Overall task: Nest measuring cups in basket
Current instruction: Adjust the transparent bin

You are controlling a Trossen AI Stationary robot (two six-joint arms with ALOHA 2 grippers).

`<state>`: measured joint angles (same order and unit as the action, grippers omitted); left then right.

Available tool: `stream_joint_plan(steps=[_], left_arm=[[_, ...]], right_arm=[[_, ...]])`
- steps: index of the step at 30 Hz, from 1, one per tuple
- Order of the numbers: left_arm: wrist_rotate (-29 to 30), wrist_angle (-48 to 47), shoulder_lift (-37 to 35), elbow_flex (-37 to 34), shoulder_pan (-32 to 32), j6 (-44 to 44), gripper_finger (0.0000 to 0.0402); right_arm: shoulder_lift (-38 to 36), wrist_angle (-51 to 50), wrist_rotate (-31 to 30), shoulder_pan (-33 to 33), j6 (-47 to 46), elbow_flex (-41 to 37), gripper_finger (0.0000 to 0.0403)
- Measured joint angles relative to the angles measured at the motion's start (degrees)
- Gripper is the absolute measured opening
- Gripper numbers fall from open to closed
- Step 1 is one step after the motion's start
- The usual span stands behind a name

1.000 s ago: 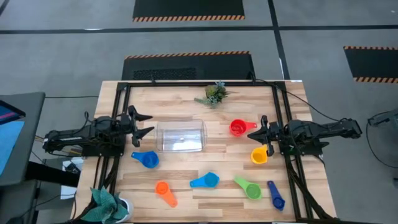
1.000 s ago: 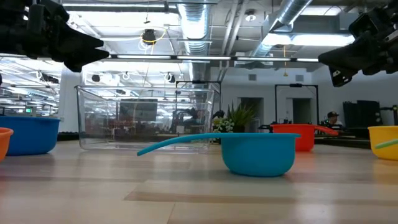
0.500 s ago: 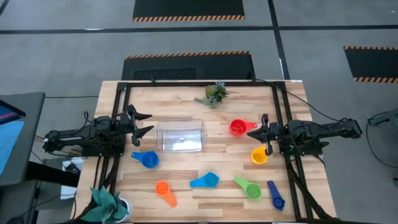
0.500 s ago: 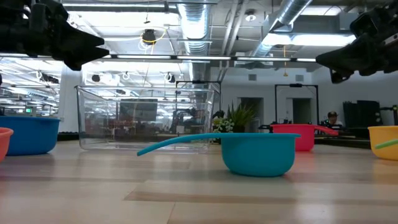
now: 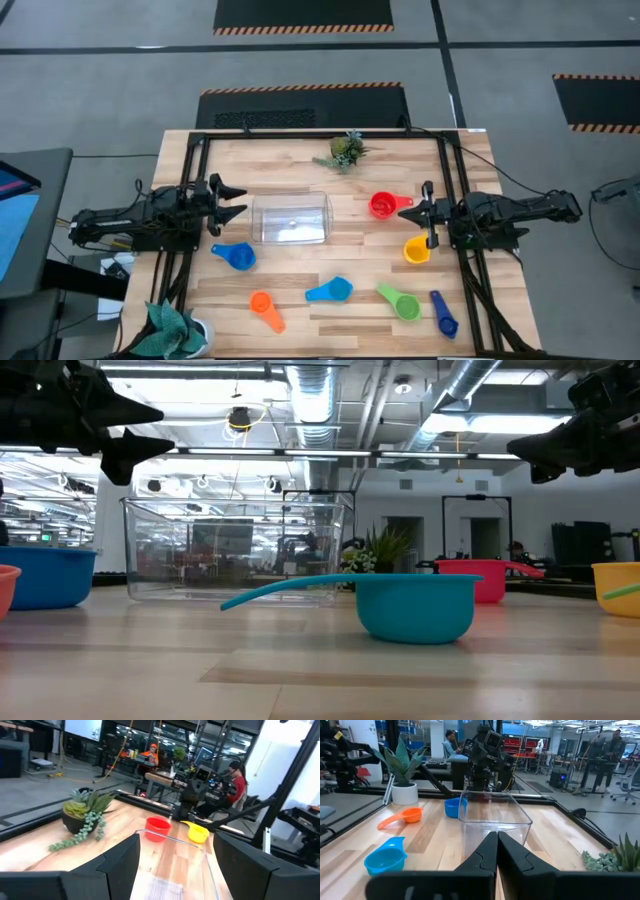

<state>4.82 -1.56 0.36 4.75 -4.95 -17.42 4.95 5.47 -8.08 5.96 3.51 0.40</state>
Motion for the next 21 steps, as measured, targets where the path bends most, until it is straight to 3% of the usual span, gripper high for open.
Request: stream_joint_plan(steps=[12, 21], left_arm=[[5.9, 2.1, 0.0, -0.1, 0.0, 5.5, 0.0242], [6.6, 11.5, 0.0, -0.1, 0.0, 20.2, 0.0242]], right_arm=[[0.0, 9.1, 0.7, 0.0, 3.4, 0.0, 0.0031], [0.0, 21.1, 0.7, 0.0, 10.5, 0.0, 0.0031]])
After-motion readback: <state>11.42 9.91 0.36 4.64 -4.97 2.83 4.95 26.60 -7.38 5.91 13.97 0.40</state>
